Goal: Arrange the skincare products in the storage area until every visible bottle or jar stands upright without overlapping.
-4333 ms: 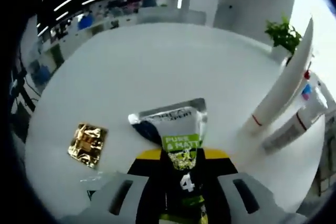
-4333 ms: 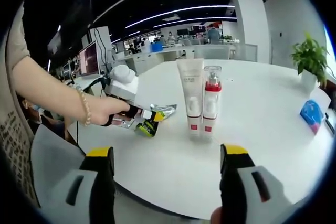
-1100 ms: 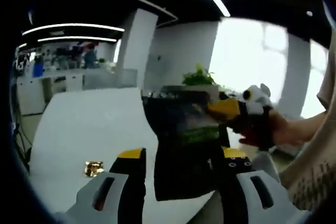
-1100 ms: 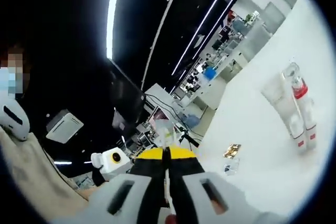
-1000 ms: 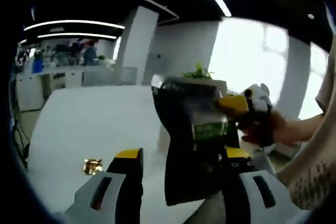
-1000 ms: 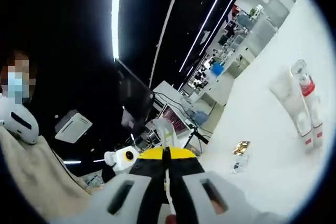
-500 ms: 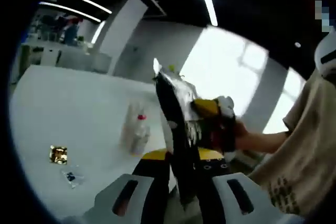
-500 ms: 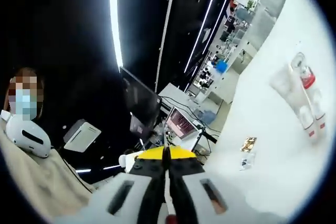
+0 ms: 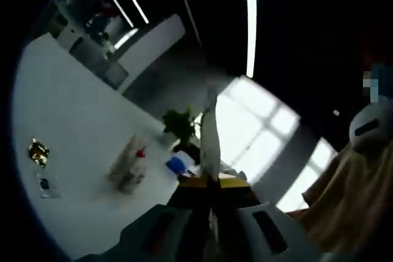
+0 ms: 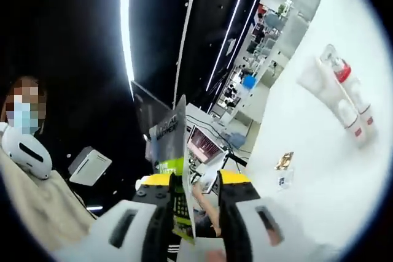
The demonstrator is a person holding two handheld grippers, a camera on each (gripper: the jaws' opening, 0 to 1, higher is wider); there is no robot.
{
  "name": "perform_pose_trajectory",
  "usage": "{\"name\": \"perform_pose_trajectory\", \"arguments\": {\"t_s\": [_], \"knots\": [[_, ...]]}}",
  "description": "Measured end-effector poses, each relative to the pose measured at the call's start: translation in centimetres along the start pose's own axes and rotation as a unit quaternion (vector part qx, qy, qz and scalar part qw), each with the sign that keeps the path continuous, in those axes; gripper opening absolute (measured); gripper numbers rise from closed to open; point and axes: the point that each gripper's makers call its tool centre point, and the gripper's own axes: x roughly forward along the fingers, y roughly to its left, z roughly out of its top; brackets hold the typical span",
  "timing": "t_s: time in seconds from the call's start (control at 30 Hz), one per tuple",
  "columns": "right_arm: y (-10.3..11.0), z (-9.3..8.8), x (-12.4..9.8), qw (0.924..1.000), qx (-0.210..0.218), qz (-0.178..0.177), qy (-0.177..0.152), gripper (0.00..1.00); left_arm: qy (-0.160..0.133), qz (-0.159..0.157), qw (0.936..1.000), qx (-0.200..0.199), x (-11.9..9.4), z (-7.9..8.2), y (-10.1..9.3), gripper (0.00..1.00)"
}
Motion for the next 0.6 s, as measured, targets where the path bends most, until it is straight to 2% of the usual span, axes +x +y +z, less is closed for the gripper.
{"name": "perform_pose_trajectory", "arguments": {"t_s": [0.13,0.27,0.37,0.4,0.47,0.6], "knots": [[0.5,-0.8,0.3,0.9998,0.013,0.011,-0.005,0.17,-0.007,0.009,0.9999,-0.004,-0.1,0.3,0.6,0.00],[0.7,-0.5,0.2,0.9995,0.021,0.015,-0.021,0.10,-0.018,0.013,0.9996,-0.018,-0.1,0.6,0.9,0.00],[2.0,0.3,-0.2,0.9975,0.032,0.049,-0.039,0.03,-0.024,0.024,0.9992,-0.022,-0.2,0.9,1.4,0.00],[2.4,0.3,-0.2,0.9968,0.042,0.056,-0.037,0.02,-0.023,0.028,0.9991,-0.023,-0.3,0.9,1.7,0.00],[2.5,0.4,-0.2,0.9971,0.036,0.055,-0.038,0.01,-0.023,0.030,0.9991,-0.019,-0.2,0.9,1.8,0.00],[3.0,0.9,-0.1,0.9954,0.052,0.064,-0.050,0.01,-0.024,0.032,0.9991,-0.014,0.2,0.5,1.9,0.07]]}}
